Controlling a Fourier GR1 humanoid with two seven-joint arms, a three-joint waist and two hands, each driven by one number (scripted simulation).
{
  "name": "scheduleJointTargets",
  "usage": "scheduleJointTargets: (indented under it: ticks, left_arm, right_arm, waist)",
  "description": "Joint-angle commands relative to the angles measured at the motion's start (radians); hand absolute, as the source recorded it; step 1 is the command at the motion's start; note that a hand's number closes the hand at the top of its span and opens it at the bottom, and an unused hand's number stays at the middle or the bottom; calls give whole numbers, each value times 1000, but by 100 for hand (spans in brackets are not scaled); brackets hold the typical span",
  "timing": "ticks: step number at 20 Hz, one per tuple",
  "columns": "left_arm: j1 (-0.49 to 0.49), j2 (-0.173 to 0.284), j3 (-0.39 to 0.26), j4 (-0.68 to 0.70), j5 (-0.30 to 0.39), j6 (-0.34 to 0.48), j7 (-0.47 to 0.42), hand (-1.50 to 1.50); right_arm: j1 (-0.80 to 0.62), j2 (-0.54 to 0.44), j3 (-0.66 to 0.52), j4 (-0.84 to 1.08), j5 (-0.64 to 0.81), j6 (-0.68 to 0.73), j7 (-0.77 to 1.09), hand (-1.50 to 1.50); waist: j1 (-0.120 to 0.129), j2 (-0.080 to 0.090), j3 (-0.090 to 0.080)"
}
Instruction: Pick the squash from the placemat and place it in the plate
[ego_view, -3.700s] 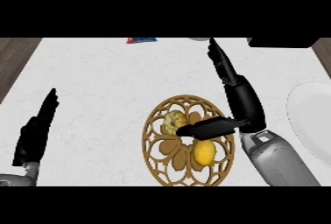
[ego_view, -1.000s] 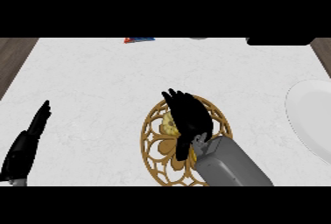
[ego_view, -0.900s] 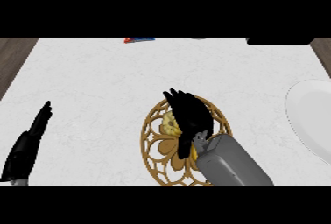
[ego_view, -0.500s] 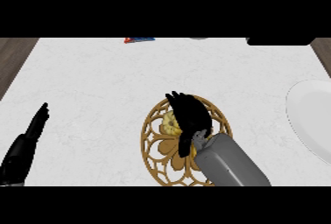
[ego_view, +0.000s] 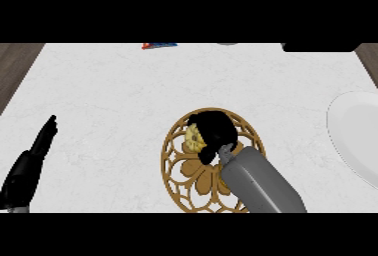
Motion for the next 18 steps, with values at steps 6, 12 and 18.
scheduleJointTargets:
  ticks: [6,12,18]
  left_arm:
    - [9,-8,60,-10,-11,-52,-3,0]
    - [20,-35,68,15,-25,14,-1,0]
    - [51,-22,96,5,-15,17,-17,0]
  right_arm:
    - [47,-16,-13,53,69,-75,-147,150]
    - [145,-495,-251,63,-49,-57,-419,150]
    - [175,-776,-457,164,-125,-92,-616,150]
  waist:
    - [-4,-1,0]
    - [-103,7,7]
    - [-133,8,17]
